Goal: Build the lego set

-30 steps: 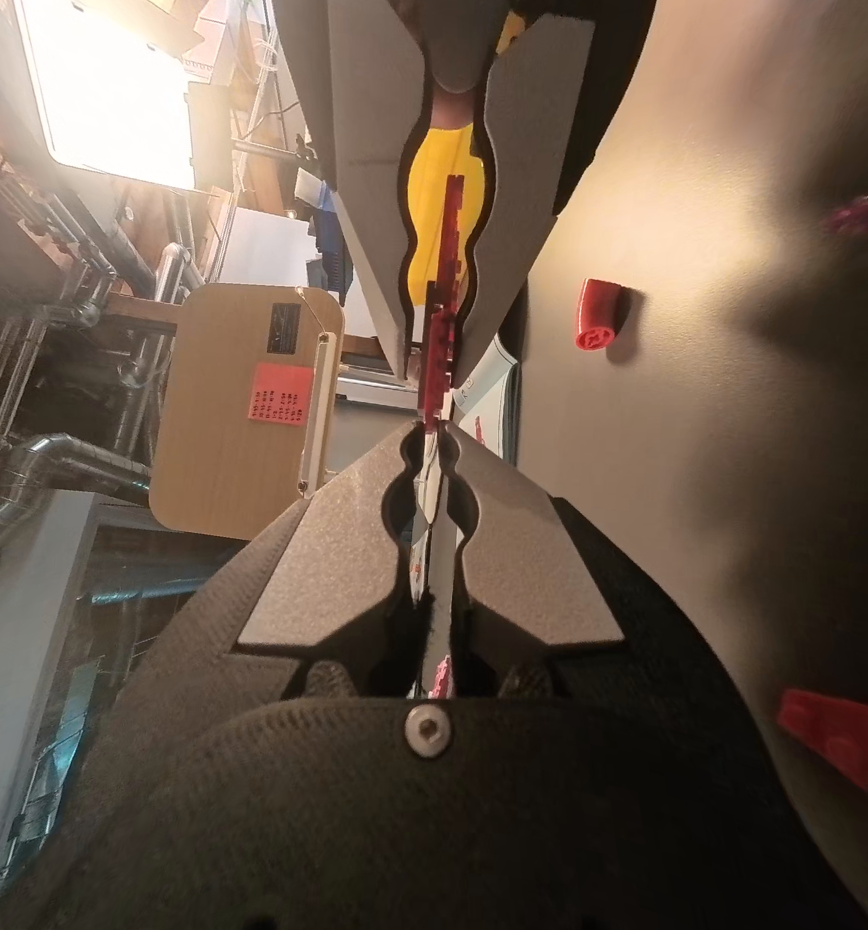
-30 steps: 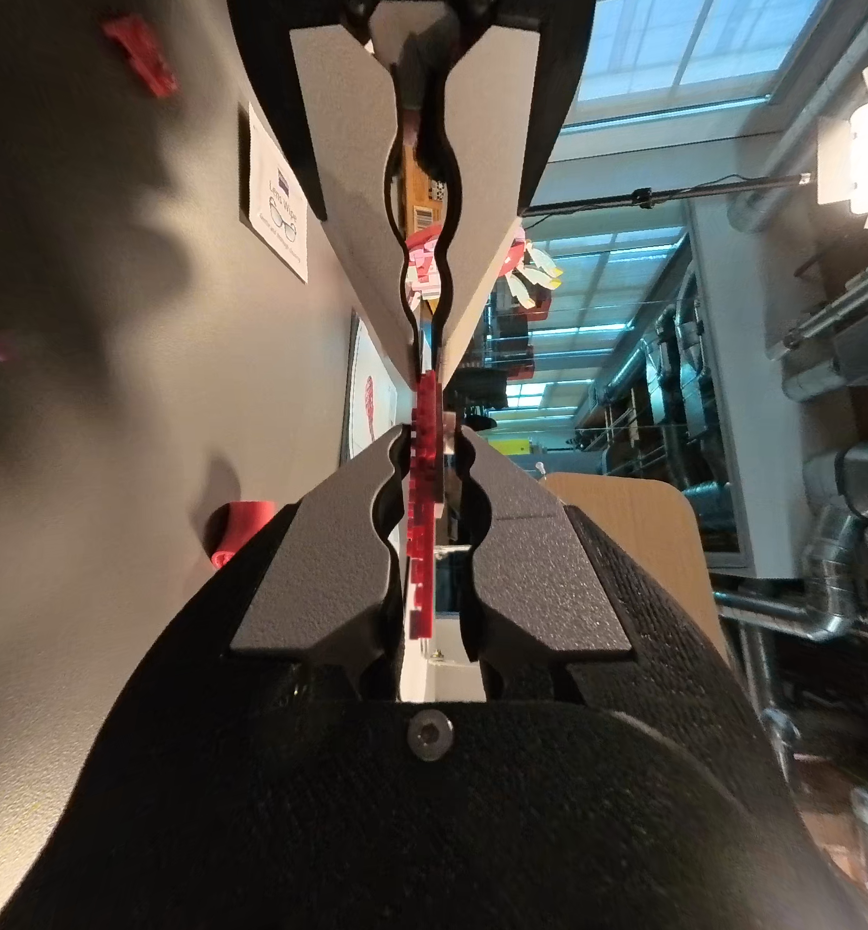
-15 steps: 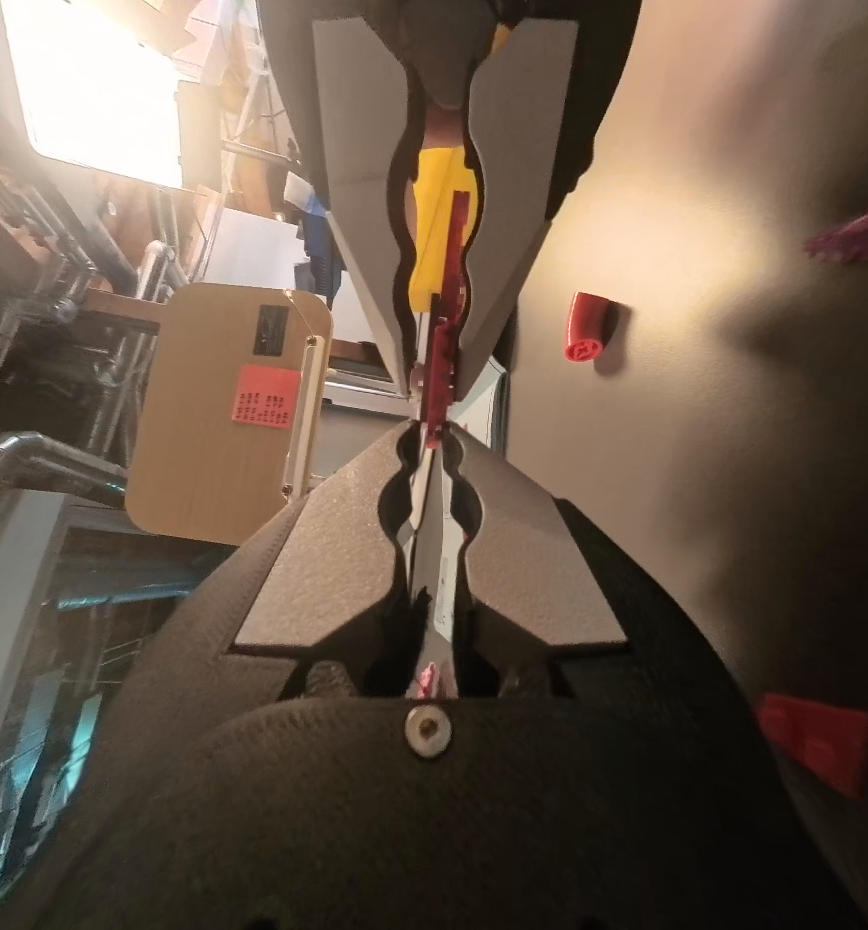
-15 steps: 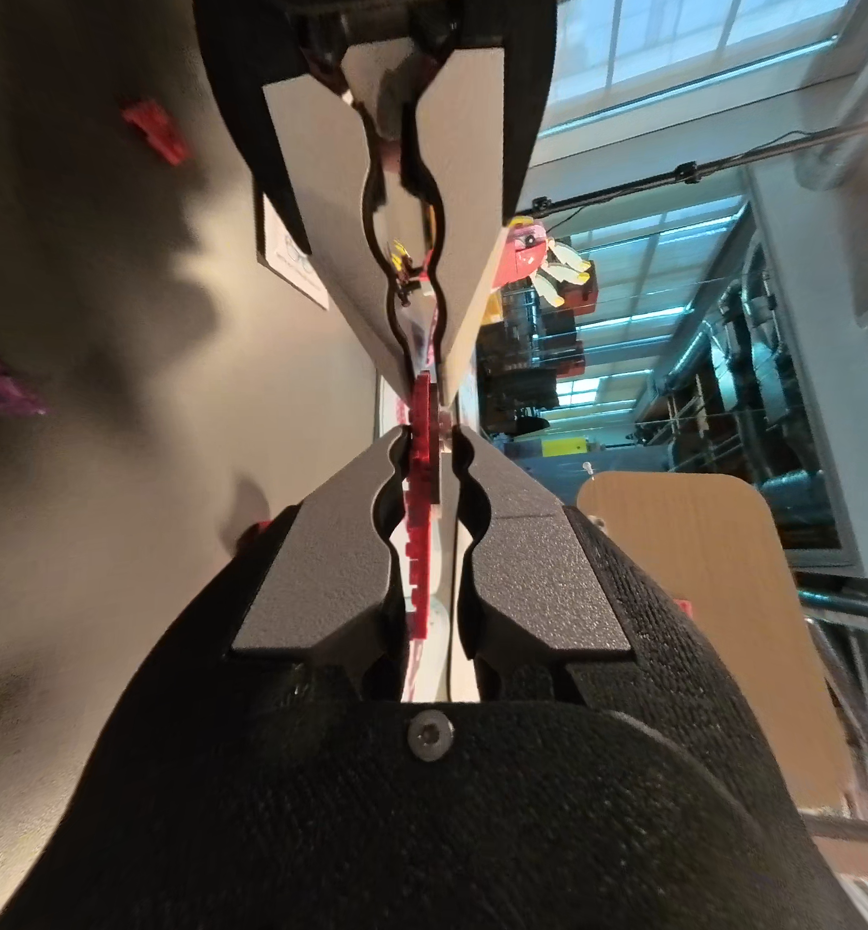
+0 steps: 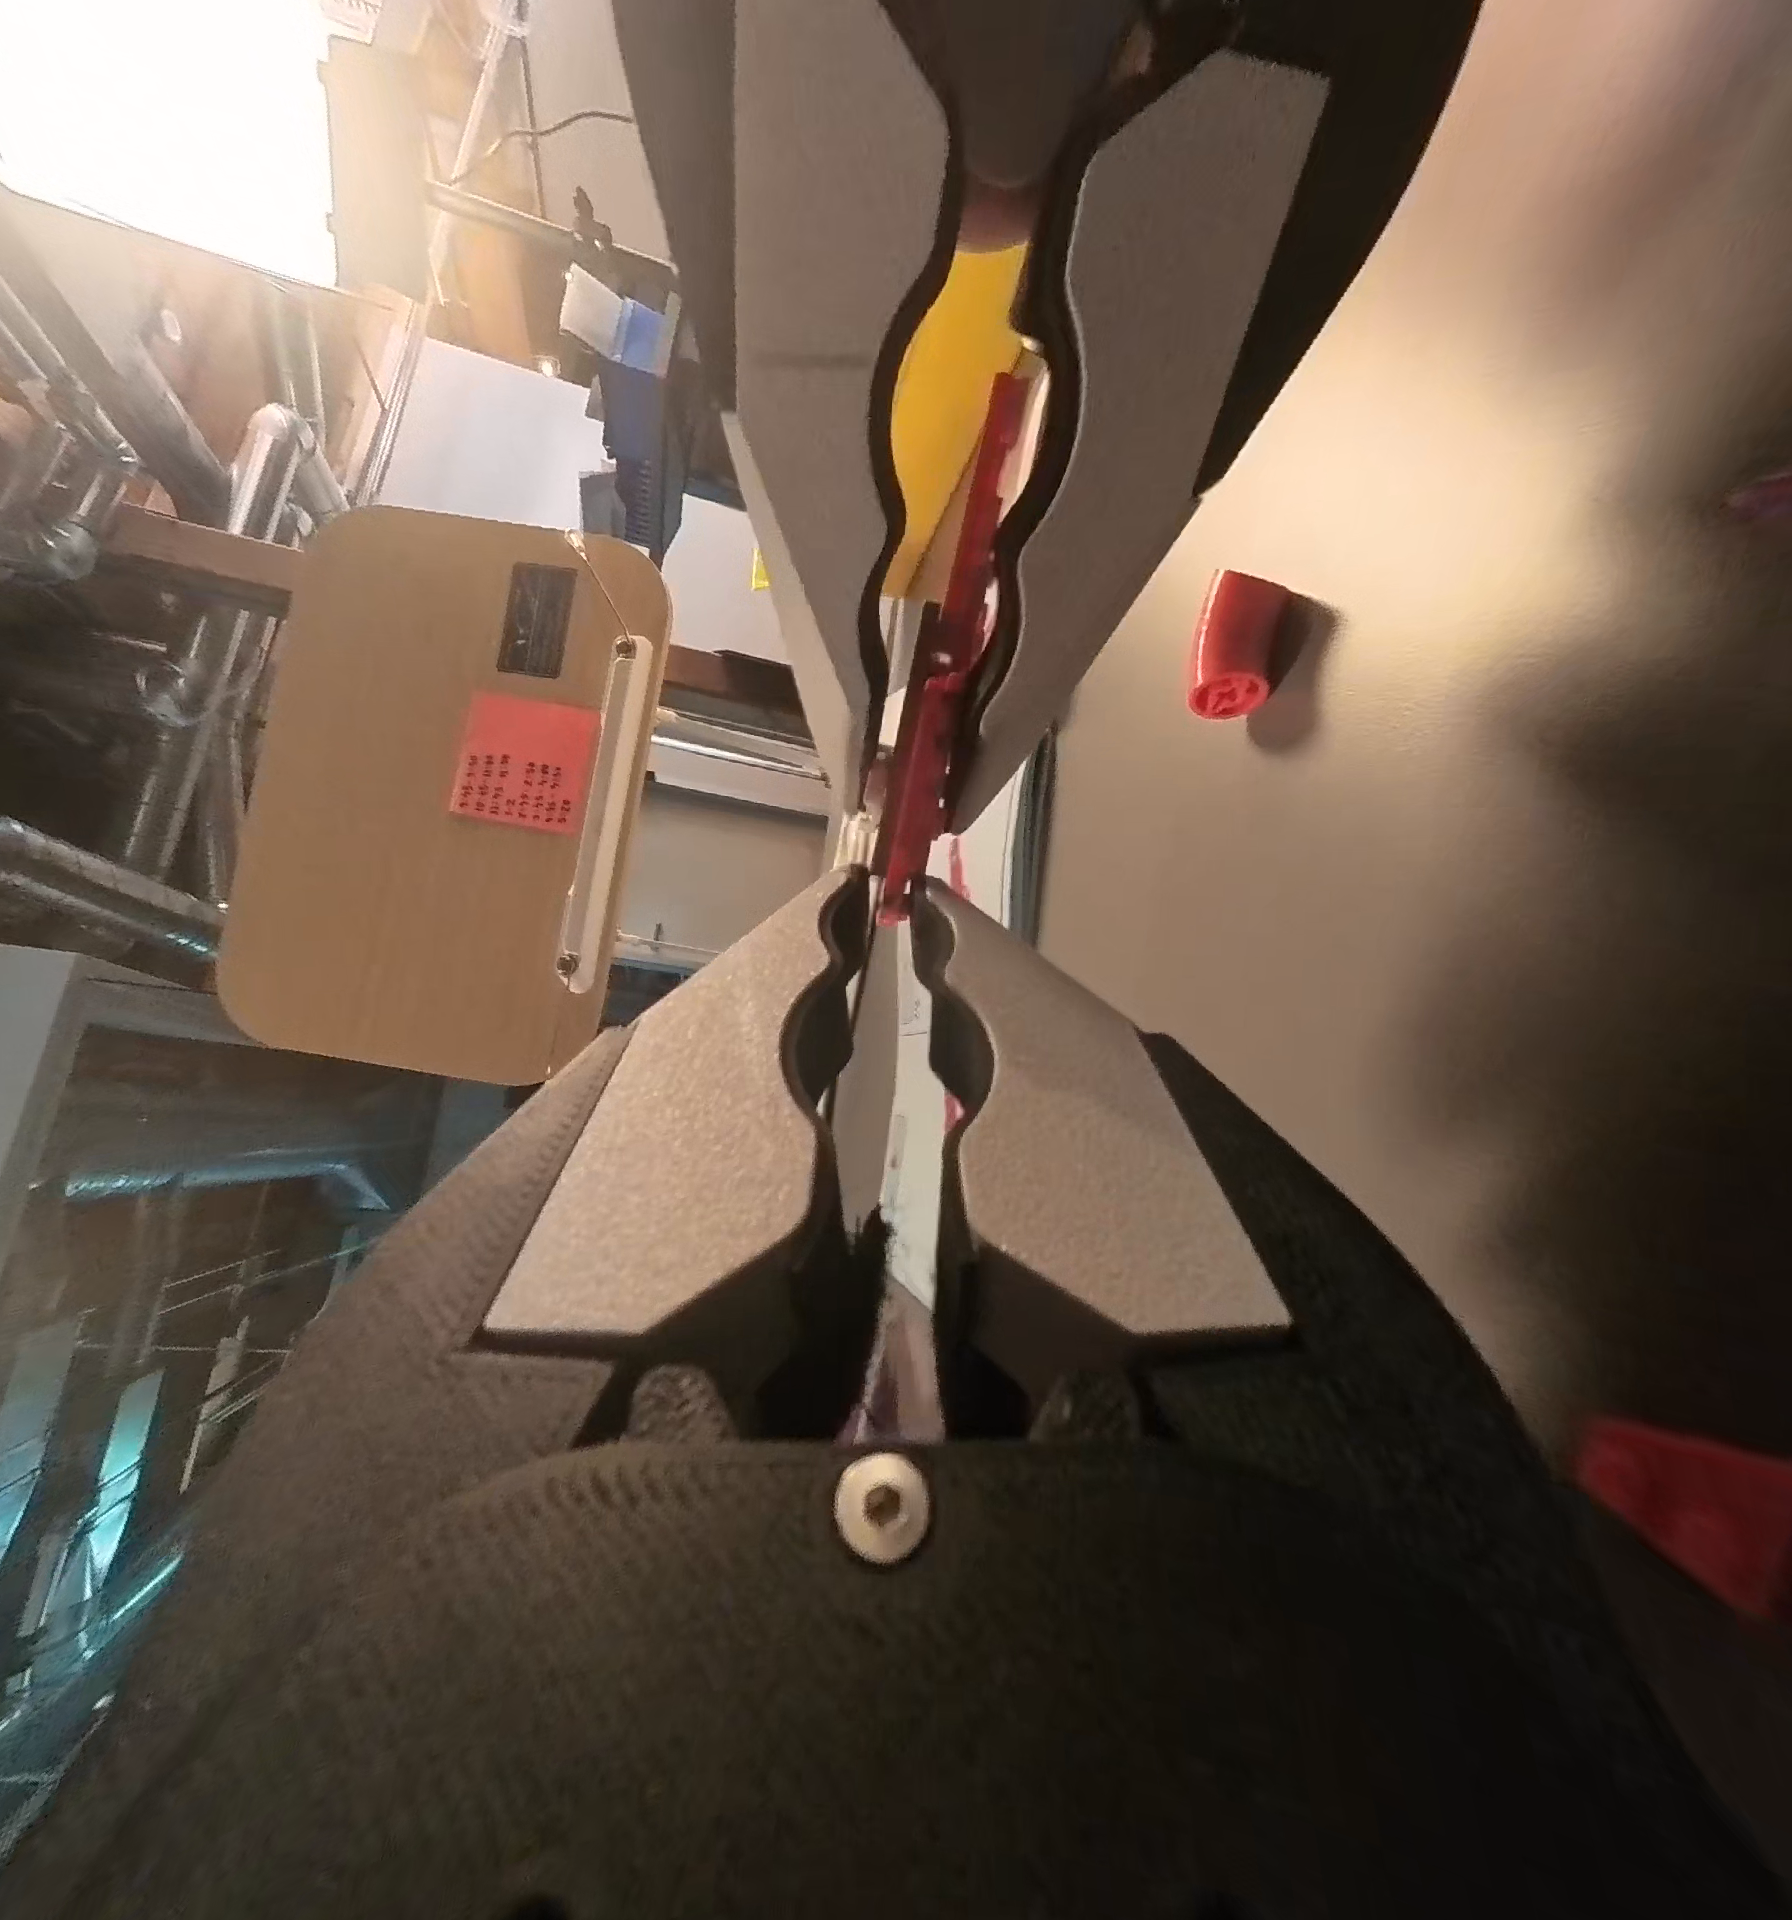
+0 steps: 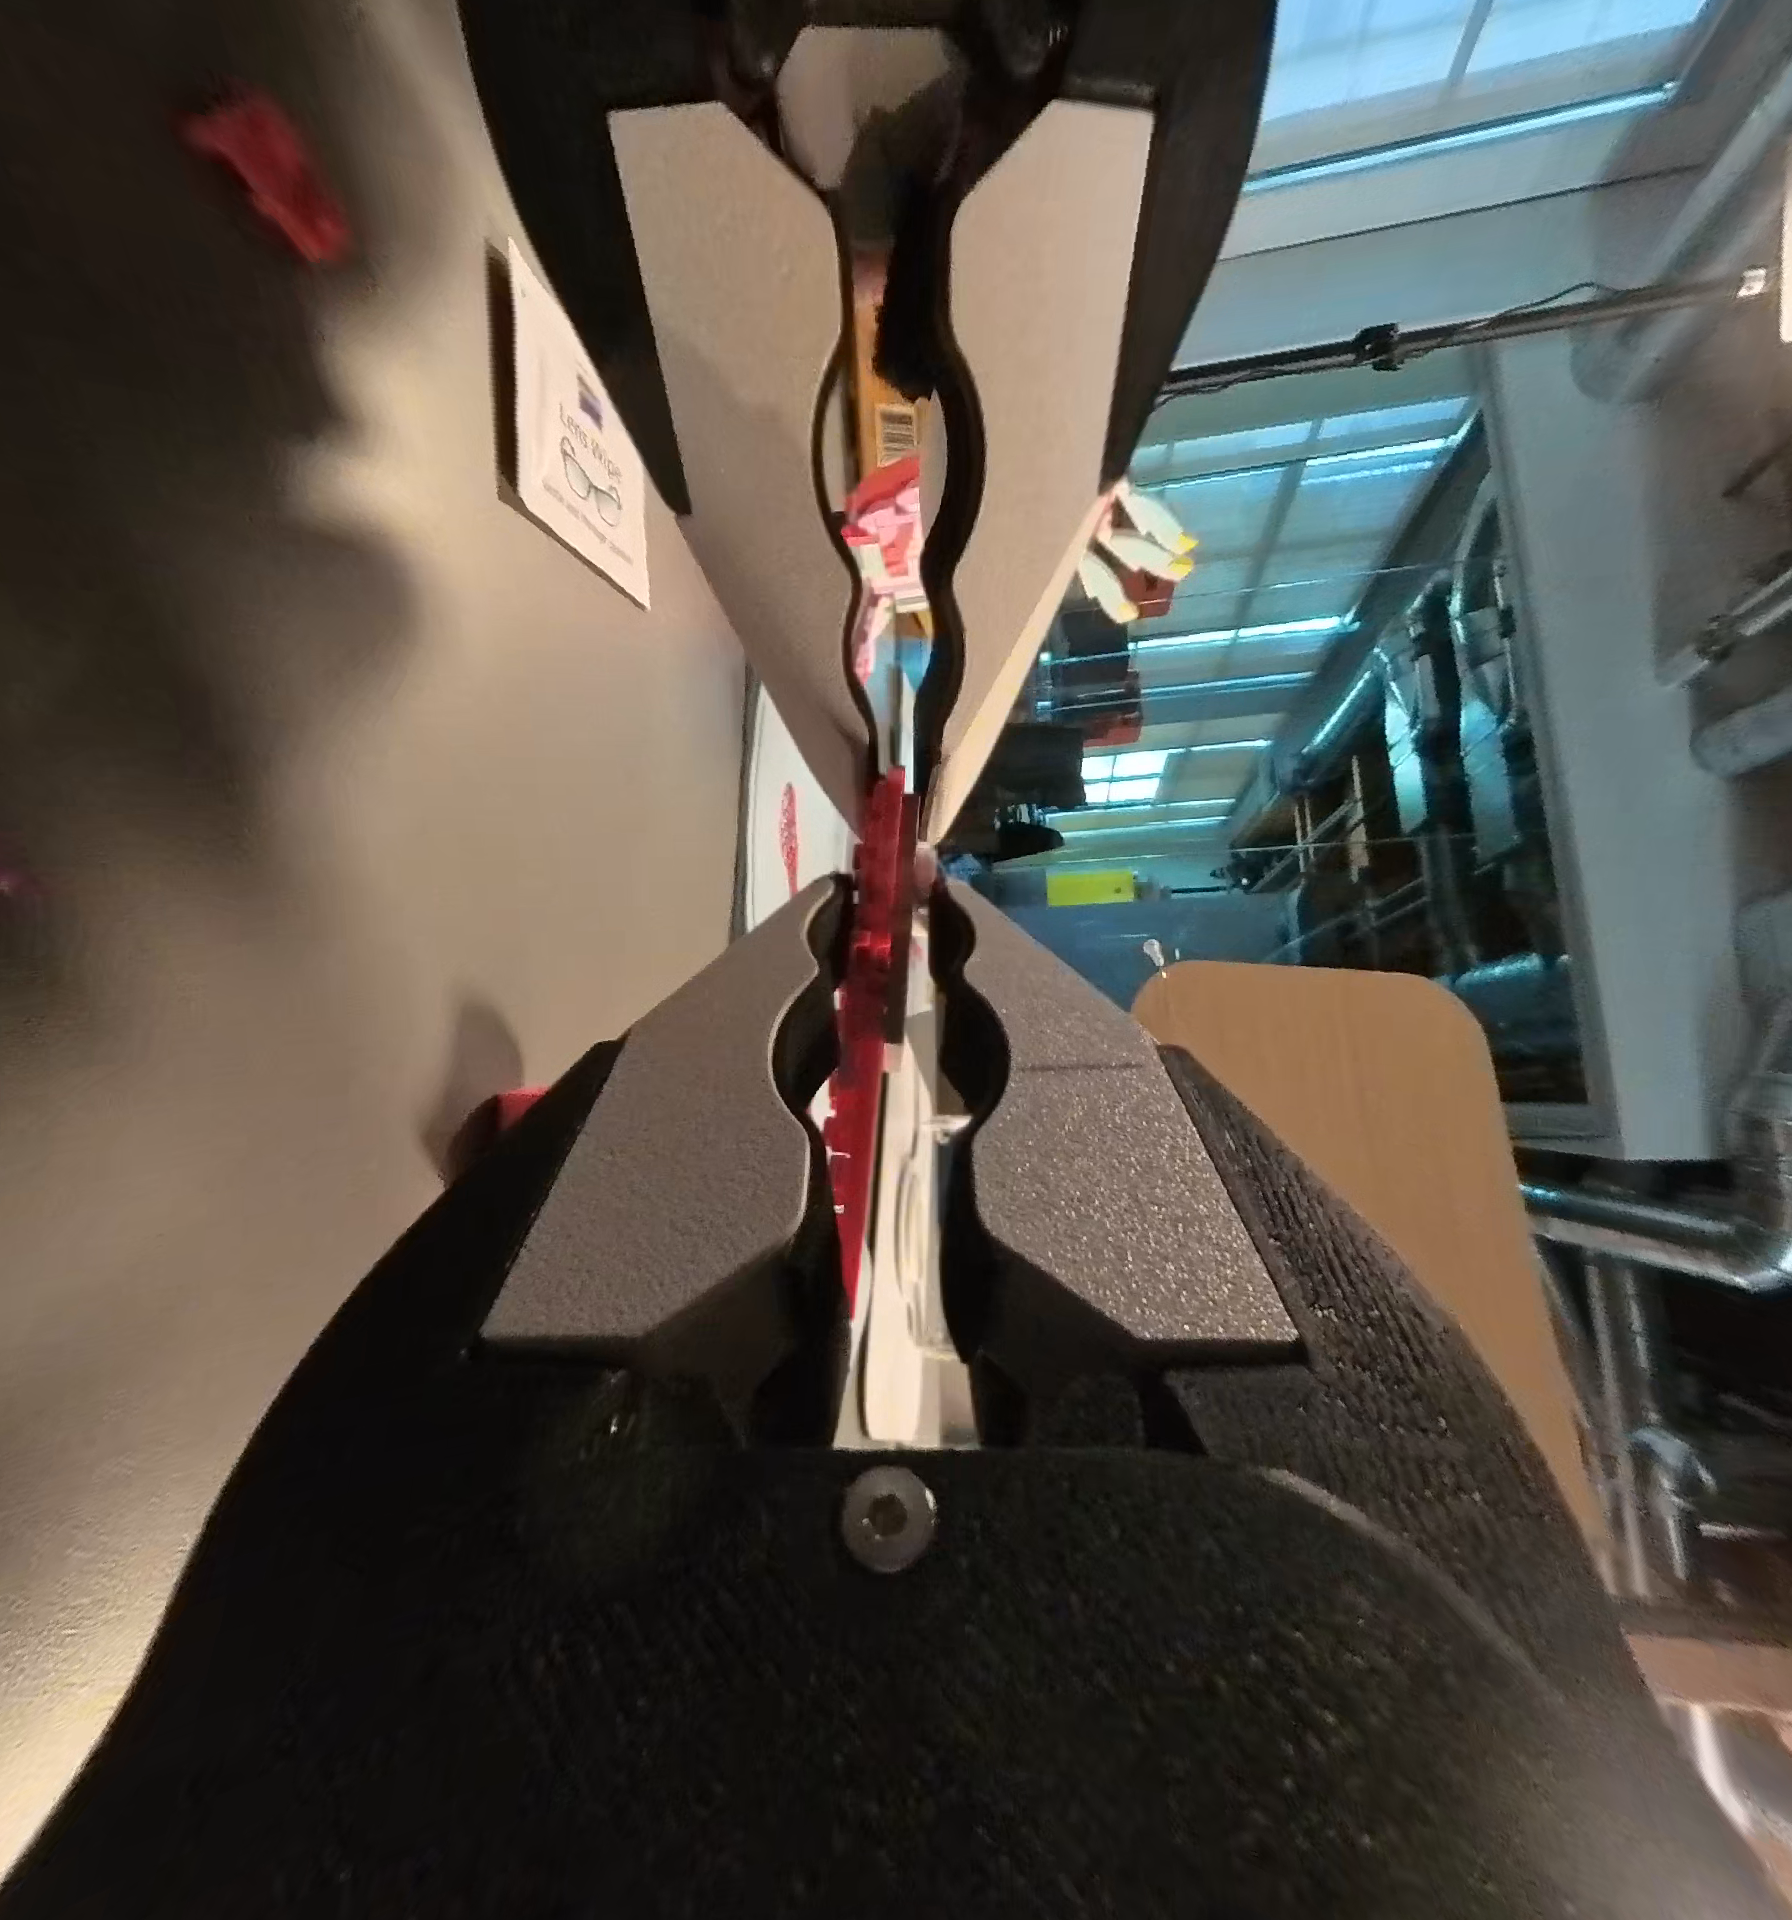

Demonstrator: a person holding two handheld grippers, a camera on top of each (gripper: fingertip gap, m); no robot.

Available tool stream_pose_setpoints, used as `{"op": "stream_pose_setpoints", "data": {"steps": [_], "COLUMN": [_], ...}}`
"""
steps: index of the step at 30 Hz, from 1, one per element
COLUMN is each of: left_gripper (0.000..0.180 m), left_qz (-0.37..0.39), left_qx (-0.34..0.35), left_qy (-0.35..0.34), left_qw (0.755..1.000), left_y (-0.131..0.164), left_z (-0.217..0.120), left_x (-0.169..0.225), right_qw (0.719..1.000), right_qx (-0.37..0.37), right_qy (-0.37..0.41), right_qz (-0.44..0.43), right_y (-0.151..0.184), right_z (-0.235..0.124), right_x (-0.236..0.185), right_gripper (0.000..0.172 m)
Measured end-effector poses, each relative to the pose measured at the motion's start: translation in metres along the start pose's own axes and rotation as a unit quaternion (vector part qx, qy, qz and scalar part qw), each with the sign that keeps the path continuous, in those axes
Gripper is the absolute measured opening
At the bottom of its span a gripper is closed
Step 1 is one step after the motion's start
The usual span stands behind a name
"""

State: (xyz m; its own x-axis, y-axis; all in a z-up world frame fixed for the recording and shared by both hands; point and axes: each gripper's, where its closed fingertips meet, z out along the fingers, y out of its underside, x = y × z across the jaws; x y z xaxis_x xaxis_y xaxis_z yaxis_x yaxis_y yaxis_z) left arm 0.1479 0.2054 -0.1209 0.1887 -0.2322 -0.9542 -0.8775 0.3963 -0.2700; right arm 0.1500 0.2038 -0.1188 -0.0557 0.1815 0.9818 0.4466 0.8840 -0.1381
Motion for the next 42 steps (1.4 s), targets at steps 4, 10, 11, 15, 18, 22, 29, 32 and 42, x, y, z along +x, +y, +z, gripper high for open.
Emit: {"op": "stream_pose_setpoints", "data": {"steps": [4, 10, 11, 15, 18, 22, 29, 32, 42], "left_gripper": [0.02, 0.015, 0.01, 0.009, 0.009, 0.008, 0.008, 0.008, 0.024], "left_qz": [0.006, 0.027, 0.037, 0.066, 0.068, 0.059, 0.033, 0.051, -0.023], "left_qx": [-0.003, 0.02, 0.021, 0.017, 0.013, -0.025, -0.056, -0.066, -0.096], "left_qy": [-0.011, -0.014, -0.013, -0.036, -0.036, -0.042, 0.019, 0.059, 0.21], "left_qw": [1.0, 0.999, 0.999, 0.997, 0.997, 0.997, 0.998, 0.995, 0.973], "left_y": [0.003, -0.003, -0.004, -0.005, -0.004, 0.01, 0.029, 0.032, 0.021], "left_z": [0.004, -0.001, -0.001, 0.0, 0.0, 0.001, -0.002, -0.004, -0.02], "left_x": [0.001, 0.002, 0.004, 0.0, 0.0, -0.007, 0.007, 0.02, 0.06], "right_qw": [1.0, 0.999, 0.999, 0.999, 0.998, 0.998, 0.989, 0.976, 0.918], "right_qx": [-0.001, 0.022, 0.026, 0.028, 0.03, 0.043, -0.01, -0.021, -0.063], "right_qy": [0.003, 0.021, 0.024, 0.033, 0.04, 0.031, 0.066, 0.118, 0.255], "right_qz": [-0.028, -0.034, -0.035, -0.03, -0.03, -0.019, 0.131, 0.182, 0.296], "right_y": [0.004, -0.001, -0.001, 0.0, 0.0, 0.002, 0.075, 0.098, 0.161], "right_z": [0.001, -0.002, -0.003, -0.003, -0.003, -0.006, -0.029, -0.035, -0.056], "right_x": [-0.005, -0.002, -0.002, 0.001, 0.002, 0.002, 0.036, 0.048, 0.071], "right_gripper": [0.011, 0.012, 0.012, 0.012, 0.012, 0.026, 0.041, 0.035, 0.027]}}
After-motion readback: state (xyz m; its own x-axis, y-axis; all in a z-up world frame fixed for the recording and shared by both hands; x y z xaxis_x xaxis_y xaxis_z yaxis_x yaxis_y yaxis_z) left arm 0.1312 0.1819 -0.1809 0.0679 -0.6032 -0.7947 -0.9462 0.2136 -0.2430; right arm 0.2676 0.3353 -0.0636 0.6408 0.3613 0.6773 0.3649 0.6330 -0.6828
